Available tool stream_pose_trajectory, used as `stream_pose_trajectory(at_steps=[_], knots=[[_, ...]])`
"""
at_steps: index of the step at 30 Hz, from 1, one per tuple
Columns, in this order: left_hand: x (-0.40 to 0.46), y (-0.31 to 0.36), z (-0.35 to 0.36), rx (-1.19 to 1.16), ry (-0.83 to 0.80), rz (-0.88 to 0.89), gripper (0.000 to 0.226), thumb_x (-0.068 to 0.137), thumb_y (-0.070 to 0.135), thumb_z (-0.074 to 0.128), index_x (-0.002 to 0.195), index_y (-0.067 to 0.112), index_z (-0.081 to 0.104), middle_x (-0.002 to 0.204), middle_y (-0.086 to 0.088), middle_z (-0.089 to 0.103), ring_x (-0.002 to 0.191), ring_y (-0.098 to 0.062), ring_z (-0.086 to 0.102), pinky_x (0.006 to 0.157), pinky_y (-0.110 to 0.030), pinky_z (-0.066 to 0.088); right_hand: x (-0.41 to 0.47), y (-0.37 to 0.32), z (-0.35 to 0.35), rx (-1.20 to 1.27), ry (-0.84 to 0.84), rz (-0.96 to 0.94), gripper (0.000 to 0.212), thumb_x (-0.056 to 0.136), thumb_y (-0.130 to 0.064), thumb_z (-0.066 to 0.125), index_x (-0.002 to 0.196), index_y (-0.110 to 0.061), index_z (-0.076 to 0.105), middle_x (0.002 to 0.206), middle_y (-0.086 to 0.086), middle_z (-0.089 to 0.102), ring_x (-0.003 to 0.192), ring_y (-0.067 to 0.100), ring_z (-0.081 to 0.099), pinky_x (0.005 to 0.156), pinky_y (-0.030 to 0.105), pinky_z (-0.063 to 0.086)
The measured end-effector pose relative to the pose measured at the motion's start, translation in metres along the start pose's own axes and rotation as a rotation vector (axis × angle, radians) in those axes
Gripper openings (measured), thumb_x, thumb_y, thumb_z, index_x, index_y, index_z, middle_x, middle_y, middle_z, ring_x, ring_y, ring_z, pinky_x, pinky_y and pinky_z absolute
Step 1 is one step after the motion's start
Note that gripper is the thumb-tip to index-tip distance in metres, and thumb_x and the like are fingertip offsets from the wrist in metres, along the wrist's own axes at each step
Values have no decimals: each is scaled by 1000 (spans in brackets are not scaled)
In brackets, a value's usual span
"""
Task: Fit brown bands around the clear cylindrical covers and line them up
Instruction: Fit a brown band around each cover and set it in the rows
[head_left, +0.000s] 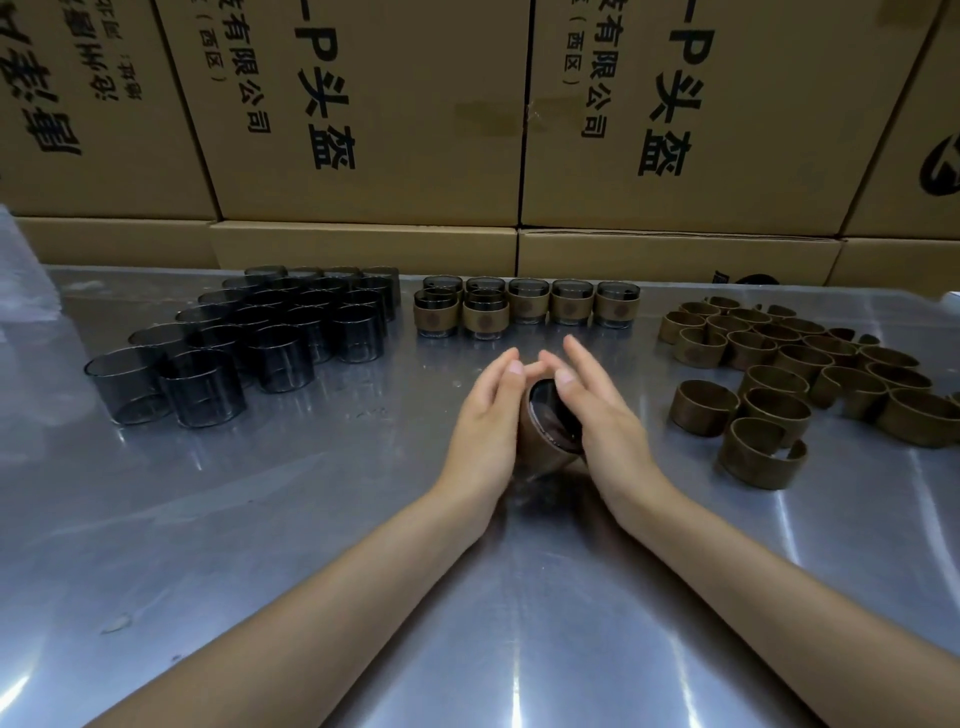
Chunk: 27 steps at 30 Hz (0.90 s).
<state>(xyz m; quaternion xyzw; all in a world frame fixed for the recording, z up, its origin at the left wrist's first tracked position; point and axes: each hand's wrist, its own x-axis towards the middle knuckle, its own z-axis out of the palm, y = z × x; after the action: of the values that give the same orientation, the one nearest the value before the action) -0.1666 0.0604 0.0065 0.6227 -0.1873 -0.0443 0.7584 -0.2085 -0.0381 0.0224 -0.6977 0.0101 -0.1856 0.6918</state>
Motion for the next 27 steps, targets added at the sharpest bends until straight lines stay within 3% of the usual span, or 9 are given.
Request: stream_pose_trajectory(at_steps=[2,4,6,9,12,15,19,21,27], knots=[[1,-1,0,-18,52,-3,19,102,36,41,113,41,56,126,6,63,115,-10,60,102,-34,47,-1,1,2,-22,5,13,43,103,-18,40,146,-21,38,142,-2,48,127,6,46,101,17,40],[4,0,-3,-13,80,4,20,103,35,39,110,42,56,118,10,66,111,-12,62,98,-34,49,-1,0,4,-54,-20,14,39,104,-18,38,142,-20,44,138,-3,50,127,8,46,100,15,40],[7,2,-6,24,104,33,22,103,36,36,115,39,55,112,13,65,107,-10,63,93,-29,50,0,-1,6,-122,-78,-2,34,105,-20,35,135,-21,50,131,-6,53,122,5,48,91,5,38],[13,7,-11,110,134,89,27,103,44,31,121,37,50,110,16,59,94,2,60,78,-14,47,2,-3,4,-122,-178,22,30,105,-21,33,122,-21,58,123,2,63,116,11,58,98,20,44],[17,7,-15,152,152,75,38,101,50,29,127,32,50,124,5,53,103,-5,58,95,-28,47,4,0,3,21,-182,101,30,104,-26,36,109,-22,65,104,0,72,95,7,68,85,24,54],[18,7,-15,74,66,-35,40,93,56,47,116,26,58,130,-7,57,121,-22,56,107,-44,41,9,3,0,276,-40,178,27,103,-29,40,104,-20,66,98,2,72,85,12,69,76,29,57],[21,9,-18,107,-92,-92,33,89,53,56,85,28,77,94,0,76,89,-11,70,74,-23,54,14,5,-8,487,29,224,27,102,-25,42,107,-13,66,102,9,72,99,23,66,92,39,51],[22,13,-22,73,-129,-133,30,83,55,58,77,34,78,87,3,76,82,-8,72,67,-16,55,15,4,-11,535,-1,257,26,100,-24,45,108,-10,66,107,12,71,103,25,65,94,39,49],[20,17,-31,-103,-219,-220,51,74,53,60,107,16,66,100,-4,75,90,-14,72,70,-23,57,20,-3,-28,573,-221,395,40,77,-31,64,111,-9,66,108,9,72,99,19,69,85,28,55]])
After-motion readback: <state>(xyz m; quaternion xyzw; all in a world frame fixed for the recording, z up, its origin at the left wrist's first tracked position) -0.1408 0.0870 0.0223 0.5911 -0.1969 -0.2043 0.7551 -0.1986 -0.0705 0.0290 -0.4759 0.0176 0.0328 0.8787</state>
